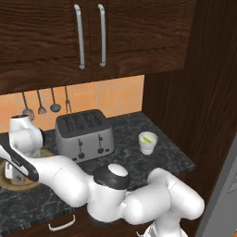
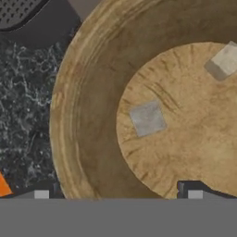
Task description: Grab a lemon wedge from the fridge and one ice cube from the ice bowl, and put them in the glass of lemonade.
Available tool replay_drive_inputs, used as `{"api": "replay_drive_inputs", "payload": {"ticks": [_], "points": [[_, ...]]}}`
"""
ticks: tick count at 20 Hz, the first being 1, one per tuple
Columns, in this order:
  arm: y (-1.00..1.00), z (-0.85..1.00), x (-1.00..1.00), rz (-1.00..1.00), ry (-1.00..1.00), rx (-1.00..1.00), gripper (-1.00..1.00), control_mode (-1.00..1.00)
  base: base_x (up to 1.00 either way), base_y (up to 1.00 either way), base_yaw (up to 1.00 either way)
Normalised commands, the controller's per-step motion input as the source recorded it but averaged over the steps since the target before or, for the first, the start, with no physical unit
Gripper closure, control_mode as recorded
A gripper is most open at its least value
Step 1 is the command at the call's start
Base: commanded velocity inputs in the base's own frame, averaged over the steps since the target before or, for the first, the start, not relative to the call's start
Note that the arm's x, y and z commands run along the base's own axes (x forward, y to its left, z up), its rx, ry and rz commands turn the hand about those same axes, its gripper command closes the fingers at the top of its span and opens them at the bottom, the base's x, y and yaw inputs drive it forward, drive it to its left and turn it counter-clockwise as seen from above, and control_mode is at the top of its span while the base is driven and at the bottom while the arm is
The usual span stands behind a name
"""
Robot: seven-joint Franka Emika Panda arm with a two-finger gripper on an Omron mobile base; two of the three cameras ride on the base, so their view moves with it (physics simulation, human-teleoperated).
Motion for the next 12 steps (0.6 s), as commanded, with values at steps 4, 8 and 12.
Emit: {"api": "replay_drive_inputs", "payload": {"ticks": [4,8,12], "points": [[0.03,-0.55,0.14,0.09,0.00,-0.01,-1.00,-1.00,0.00,0.00,0.00],[0.14,-0.28,0.30,0.12,0.00,-0.01,-1.00,-1.00,0.00,0.00,0.00],[0.19,-0.09,0.39,0.17,0.01,0.00,-1.00,-1.00,0.00,0.00,0.00]]}}
